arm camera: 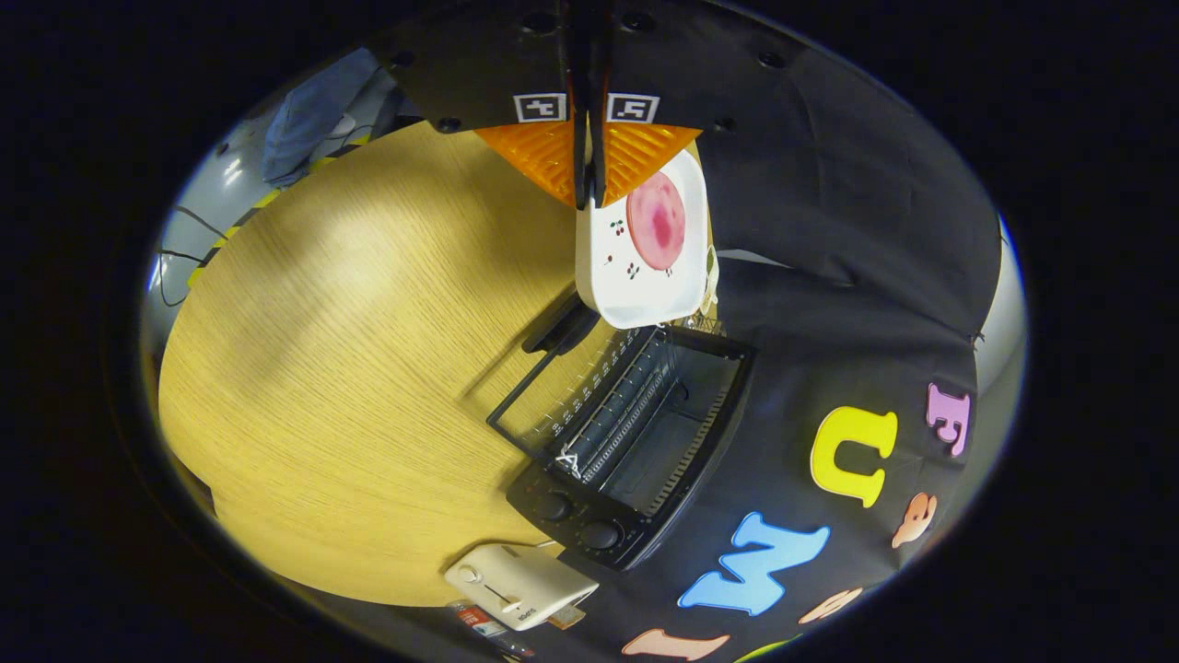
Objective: Open the toaster oven, put the food inside, and close the toaster oven door.
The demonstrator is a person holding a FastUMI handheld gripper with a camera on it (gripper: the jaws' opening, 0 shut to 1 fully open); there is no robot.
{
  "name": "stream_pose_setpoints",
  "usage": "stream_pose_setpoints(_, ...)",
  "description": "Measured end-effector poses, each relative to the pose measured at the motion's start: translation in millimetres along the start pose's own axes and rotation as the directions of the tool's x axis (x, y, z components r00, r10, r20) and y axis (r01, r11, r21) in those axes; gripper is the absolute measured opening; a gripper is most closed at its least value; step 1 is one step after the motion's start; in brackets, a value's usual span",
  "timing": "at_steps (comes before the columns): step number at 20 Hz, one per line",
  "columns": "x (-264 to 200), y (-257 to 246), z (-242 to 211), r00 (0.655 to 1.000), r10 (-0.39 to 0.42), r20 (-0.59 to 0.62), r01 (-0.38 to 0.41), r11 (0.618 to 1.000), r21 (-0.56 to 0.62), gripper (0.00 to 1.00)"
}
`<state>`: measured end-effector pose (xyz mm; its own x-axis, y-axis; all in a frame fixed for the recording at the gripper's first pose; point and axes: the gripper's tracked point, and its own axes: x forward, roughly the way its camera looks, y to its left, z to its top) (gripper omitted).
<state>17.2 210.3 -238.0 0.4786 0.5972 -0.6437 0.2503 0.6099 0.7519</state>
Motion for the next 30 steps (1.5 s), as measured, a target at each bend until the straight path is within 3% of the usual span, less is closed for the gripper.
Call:
stream_pose_setpoints(5, 20.9, 15.1, 26.9, 0.994, -0.011, 0.106, 0.002, 0.996, 0.091, 0.02)
stream_pose_setpoints(15, 86.7, 25.3, 70.5, 0.981, -0.081, 0.178, 0.038, 0.971, 0.237, 0.02)
stream_pose_setpoints(30, 165.6, 45.8, 140.6, 0.927, -0.123, 0.354, -0.036, 0.911, 0.410, 0.02)
